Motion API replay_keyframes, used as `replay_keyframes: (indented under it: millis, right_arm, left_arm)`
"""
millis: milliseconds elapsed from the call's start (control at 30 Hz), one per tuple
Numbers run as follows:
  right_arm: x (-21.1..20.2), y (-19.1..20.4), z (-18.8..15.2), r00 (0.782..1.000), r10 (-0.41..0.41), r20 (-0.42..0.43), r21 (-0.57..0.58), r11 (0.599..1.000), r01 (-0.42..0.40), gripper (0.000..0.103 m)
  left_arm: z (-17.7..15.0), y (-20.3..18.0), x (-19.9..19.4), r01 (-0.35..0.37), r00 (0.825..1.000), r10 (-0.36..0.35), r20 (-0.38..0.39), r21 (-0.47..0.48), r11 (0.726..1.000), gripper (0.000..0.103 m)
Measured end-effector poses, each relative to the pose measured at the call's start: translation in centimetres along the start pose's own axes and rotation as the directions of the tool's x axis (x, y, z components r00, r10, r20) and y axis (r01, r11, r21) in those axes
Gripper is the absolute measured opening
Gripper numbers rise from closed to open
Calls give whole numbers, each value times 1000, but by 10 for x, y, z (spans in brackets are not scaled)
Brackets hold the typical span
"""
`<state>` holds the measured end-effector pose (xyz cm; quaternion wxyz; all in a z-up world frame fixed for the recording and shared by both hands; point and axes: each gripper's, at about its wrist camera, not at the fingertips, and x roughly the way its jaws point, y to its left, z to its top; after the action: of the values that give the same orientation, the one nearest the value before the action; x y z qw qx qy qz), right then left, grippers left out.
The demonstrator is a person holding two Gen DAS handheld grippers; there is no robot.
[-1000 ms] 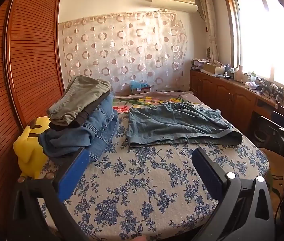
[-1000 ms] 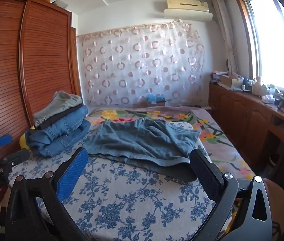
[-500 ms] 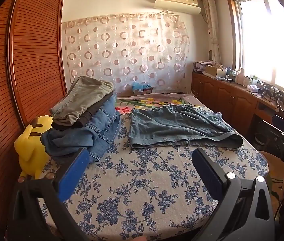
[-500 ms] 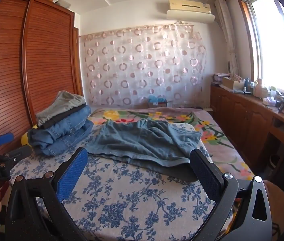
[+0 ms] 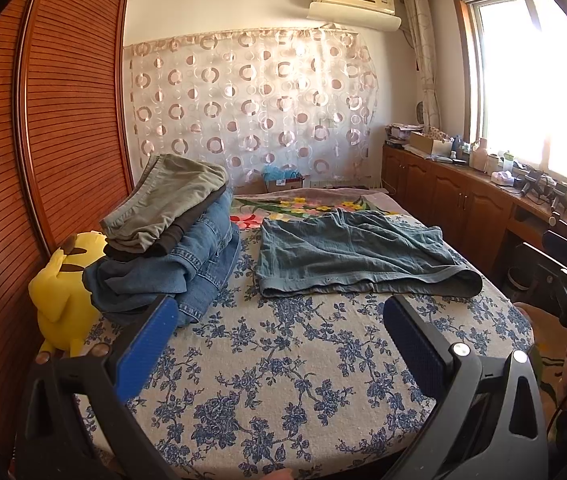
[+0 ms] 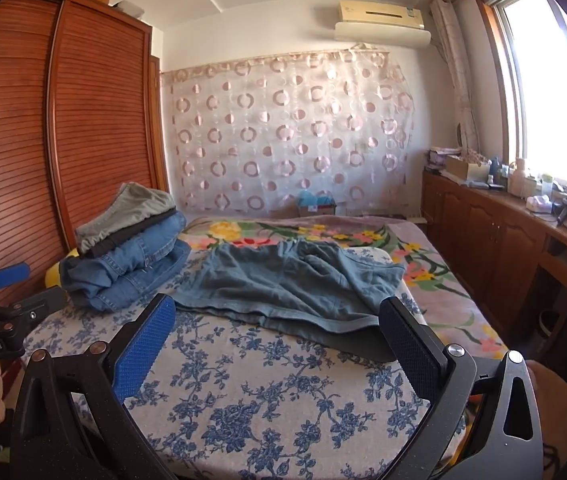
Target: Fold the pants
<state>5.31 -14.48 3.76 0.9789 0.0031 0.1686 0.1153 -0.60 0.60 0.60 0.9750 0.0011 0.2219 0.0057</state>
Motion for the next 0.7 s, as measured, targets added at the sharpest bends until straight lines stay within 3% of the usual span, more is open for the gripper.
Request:
replay_keyframes:
  millis: [700]
  right_arm:
    - [0,-1,0,1000,3,3,0,1000,-3,103]
  left_arm:
    - [2,-1,-2,1,1000,-1,4,4,1000,103]
